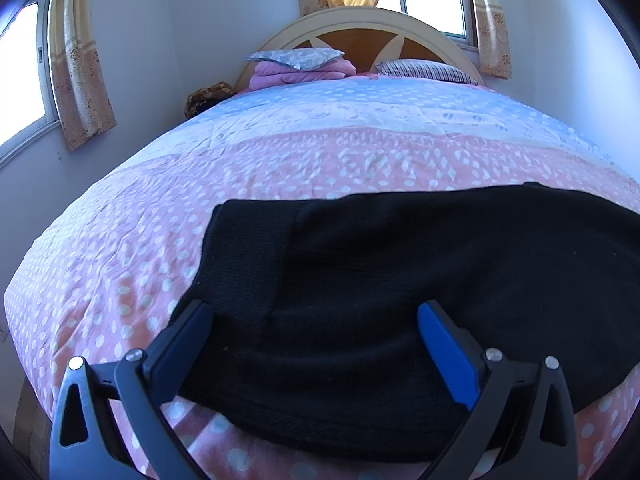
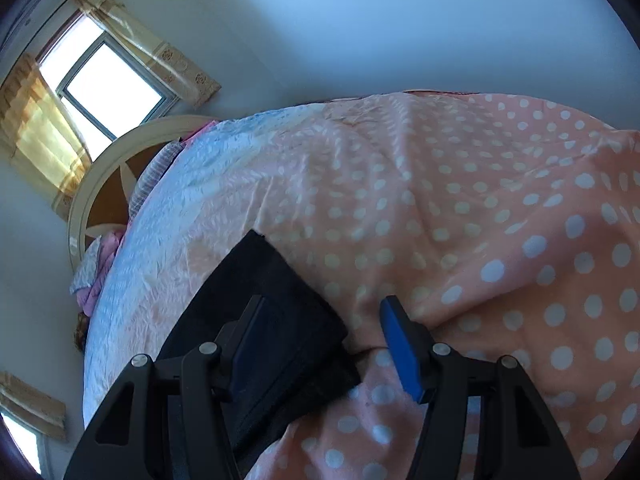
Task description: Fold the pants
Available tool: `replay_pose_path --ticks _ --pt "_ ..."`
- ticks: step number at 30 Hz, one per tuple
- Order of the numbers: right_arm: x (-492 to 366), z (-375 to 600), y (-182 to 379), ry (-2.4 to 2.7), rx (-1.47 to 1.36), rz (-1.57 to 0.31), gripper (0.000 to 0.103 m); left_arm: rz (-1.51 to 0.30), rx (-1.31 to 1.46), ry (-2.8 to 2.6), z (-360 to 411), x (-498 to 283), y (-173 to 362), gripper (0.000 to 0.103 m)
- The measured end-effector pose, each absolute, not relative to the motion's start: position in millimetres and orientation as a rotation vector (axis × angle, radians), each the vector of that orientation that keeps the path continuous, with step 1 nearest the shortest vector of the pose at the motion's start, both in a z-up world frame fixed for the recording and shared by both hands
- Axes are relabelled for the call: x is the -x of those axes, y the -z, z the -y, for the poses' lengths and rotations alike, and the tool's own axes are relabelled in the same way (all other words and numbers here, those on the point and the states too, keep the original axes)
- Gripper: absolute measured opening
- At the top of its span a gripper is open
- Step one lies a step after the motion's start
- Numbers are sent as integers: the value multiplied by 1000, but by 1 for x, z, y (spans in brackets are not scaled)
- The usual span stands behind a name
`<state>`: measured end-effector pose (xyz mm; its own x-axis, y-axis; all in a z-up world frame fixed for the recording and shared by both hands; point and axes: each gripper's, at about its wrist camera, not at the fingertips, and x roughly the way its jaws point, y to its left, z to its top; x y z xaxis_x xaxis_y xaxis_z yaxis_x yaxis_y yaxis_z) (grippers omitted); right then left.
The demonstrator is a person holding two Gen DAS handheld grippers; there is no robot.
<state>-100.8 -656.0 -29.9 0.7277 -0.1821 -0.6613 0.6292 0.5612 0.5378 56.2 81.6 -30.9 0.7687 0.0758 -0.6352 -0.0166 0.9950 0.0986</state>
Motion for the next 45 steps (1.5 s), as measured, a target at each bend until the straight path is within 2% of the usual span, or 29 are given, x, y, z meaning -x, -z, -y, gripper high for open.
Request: replay_pose_path --ticks 6,10,11,12,14,17,24,27,32,33,36,38,40,41,42,45 --pt "85 612 28 447 -694 -663 60 -693 -90 -52 -81 -56 31 103" --pt "66 620 35 451 -684 -716 60 -693 -89 -50 -81 -56 31 103" --pt "65 622 35 459 -672 -731 56 -693 -88 -49 -81 -56 31 103" --pt "59 622 35 487 -636 -756 29 -692 -87 -48 -81 -57 31 103" --pt "53 618 29 487 -585 -774 12 -689 -85 -47 -82 -56 31 103" --pt "45 593 3 518 -436 -750 12 -688 -84 -46 -82 -55 31 103" --pt "22 437 -61 223 -136 -641 12 -680 -79 -43 -83 -53 31 103" --pt "11 362 -57 80 -20 -651 12 -679 -78 -40 -83 -52 31 103" --pt "-14 261 1 -26 215 -771 12 -673 -73 -30 -85 -50 30 103" --pt "-17 250 18 -13 275 -803 15 -673 -72 -28 -86 -50 30 103" --pt "-3 229 31 41 459 -725 18 -670 -71 -24 -86 -49 30 103" --pt "3 231 28 25 455 -740 22 -671 -74 -26 -85 -49 30 103" --pt "4 247 17 -58 297 -784 48 -671 -74 -27 -85 -49 30 103" --pt "2 257 13 -120 198 -807 75 -671 -74 -26 -85 -49 30 103" --pt "4 267 8 -200 64 -824 81 -671 -75 -26 -85 -49 30 103" --pt "5 293 -12 -335 -214 -812 81 -672 -75 -27 -85 -49 30 103"
